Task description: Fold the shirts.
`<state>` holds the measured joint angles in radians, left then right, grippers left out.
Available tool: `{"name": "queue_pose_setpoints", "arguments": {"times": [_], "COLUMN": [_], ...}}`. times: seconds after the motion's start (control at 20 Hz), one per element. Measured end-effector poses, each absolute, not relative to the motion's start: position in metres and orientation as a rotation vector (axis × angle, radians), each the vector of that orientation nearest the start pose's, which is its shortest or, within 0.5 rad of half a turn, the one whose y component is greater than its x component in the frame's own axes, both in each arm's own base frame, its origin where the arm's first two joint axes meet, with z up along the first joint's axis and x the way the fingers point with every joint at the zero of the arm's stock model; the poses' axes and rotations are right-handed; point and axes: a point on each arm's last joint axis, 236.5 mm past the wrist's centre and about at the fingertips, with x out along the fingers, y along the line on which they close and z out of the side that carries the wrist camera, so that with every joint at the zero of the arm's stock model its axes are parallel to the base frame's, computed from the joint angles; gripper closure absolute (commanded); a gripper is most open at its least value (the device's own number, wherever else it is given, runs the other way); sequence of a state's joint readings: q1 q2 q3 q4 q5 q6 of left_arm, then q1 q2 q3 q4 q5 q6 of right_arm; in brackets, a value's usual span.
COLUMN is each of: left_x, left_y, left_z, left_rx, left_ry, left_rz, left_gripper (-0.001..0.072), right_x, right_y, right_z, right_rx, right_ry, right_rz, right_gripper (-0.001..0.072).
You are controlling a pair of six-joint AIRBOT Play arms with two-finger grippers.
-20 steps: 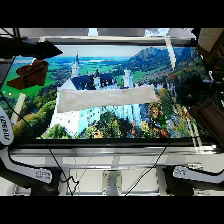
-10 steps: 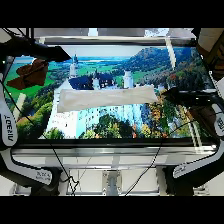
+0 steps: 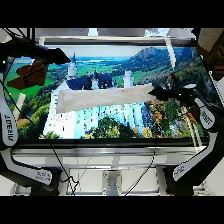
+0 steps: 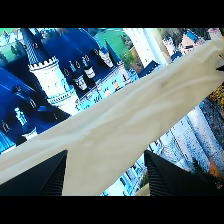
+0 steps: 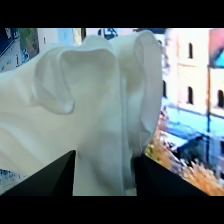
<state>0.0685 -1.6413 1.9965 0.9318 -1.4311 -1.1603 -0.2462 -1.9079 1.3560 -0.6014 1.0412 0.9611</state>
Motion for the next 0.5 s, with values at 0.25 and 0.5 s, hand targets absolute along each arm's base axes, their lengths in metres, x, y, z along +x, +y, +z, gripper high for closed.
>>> {"name": "queue_pose_setpoints", "arguments": {"times": [0.25, 0.5], "left_x": [0.498, 0.503], "left_y": [-0.109, -0.141], "left_z": [0.146, 0.087], "left_rx": [-0.105, -0.136], "left_ry": [0.969, 1.084], "left_rz": [-0.659, -0.698], "left_gripper": [0.0252, 0.0631], "right_x": [0.495, 0.491], "right_y": [0.073, 0.083], "right_z": [-0.116, -0.112], "right_rx": [0.635, 0.596], "right_ry": [1.2, 1.202], "right_rz": [0.494, 0.553], "right_gripper": [0.0591, 0.0685]}}
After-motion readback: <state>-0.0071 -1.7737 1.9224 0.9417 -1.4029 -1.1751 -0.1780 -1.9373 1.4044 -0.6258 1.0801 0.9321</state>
